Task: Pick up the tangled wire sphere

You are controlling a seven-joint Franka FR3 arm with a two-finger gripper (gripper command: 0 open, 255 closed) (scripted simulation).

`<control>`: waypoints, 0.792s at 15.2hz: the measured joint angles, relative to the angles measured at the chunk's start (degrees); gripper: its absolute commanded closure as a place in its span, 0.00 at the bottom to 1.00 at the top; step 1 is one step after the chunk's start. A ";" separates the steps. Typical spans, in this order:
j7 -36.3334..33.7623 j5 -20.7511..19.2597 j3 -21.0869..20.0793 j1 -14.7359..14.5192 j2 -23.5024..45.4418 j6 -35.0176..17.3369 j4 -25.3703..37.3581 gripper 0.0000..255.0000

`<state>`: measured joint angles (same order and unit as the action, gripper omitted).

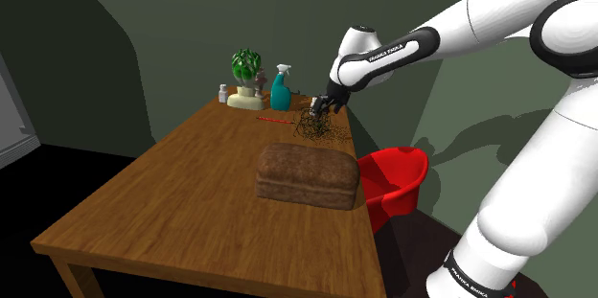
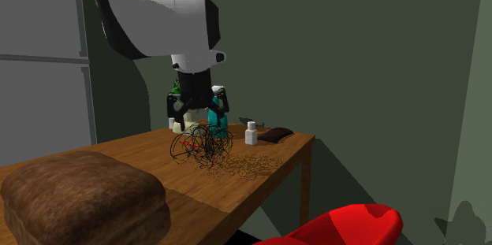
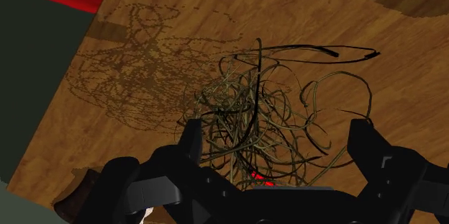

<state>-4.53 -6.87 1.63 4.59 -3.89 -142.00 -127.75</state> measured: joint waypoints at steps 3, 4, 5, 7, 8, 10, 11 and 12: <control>-0.30 -0.26 0.03 0.06 1.14 -2.06 -0.88 0.00; -0.29 -0.30 0.08 0.11 1.46 -2.69 -1.20 0.00; -0.43 -0.38 0.06 0.10 1.69 -3.06 -1.34 1.00; -0.54 -0.45 0.04 0.08 1.86 -3.35 -1.39 1.00; -0.54 -0.46 0.04 0.09 1.86 -3.41 -1.37 1.00; -0.57 -0.48 0.05 0.09 1.90 -3.44 -1.30 1.00; -0.58 -0.48 0.05 0.10 1.93 -3.42 -1.23 1.00; -0.58 -0.47 0.06 0.10 1.93 -3.43 -1.22 1.00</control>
<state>-5.10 -7.34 1.69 4.70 -1.95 -145.43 -128.98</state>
